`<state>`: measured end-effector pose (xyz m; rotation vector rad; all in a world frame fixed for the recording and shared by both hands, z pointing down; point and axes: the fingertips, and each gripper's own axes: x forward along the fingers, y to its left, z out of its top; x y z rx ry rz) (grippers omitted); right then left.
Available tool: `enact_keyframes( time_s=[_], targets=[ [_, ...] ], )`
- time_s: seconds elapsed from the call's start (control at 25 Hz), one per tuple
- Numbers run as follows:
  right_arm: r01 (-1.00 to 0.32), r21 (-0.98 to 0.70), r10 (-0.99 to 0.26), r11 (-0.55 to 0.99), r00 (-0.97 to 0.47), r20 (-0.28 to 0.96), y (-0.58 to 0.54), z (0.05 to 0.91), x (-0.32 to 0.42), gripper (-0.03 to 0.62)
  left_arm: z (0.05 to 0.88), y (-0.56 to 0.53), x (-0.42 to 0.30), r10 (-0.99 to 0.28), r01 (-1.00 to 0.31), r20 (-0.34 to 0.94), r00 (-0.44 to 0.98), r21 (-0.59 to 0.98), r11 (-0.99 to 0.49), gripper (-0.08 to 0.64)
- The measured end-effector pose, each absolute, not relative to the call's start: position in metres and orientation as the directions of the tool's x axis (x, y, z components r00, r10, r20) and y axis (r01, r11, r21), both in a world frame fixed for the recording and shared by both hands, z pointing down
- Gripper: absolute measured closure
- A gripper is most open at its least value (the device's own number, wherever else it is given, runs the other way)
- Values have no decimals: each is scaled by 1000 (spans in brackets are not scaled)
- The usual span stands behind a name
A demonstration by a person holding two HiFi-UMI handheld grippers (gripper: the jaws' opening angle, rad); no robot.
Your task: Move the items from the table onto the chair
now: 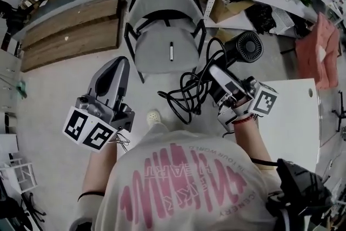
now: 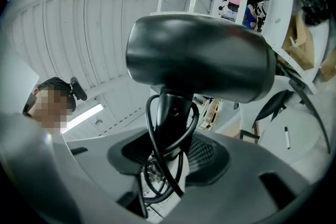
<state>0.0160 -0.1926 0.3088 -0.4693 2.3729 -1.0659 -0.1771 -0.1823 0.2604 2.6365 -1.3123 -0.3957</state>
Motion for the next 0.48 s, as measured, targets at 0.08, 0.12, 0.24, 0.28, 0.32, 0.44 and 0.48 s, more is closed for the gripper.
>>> enact_keyframes(
  time_s=[0.08,0.12,0.24,0.28,0.32,0.44,0.48],
  targets=[
    [-98,-778,-495,621,-818,-293,-214,315,-5,408,263,-199,-204,-816,-779,-149,559,244,-578,551],
    [-96,-781,-497,617,-817,-292,-225,318,-16,408,264,-208,-217,-823,-791,-142,550,230,-568,551],
    [-84,-799,-499,595,-818,-285,-254,331,-50,408,268,-237,-253,-830,-805,-116,546,201,-558,551],
    [-80,-807,-500,585,-819,-282,-262,336,-59,408,270,-247,-262,-827,-803,-108,551,201,-561,551],
    [-78,-814,-503,576,-818,-278,-270,341,-68,408,271,-257,-270,-823,-798,-103,558,204,-566,551],
    [-86,-827,-516,555,-816,-262,-292,351,-87,408,273,-283,-289,-813,-784,-94,575,219,-581,551],
    [-89,-831,-520,548,-815,-256,-299,353,-92,408,273,-290,-294,-811,-781,-93,578,224,-582,551]
  ],
)
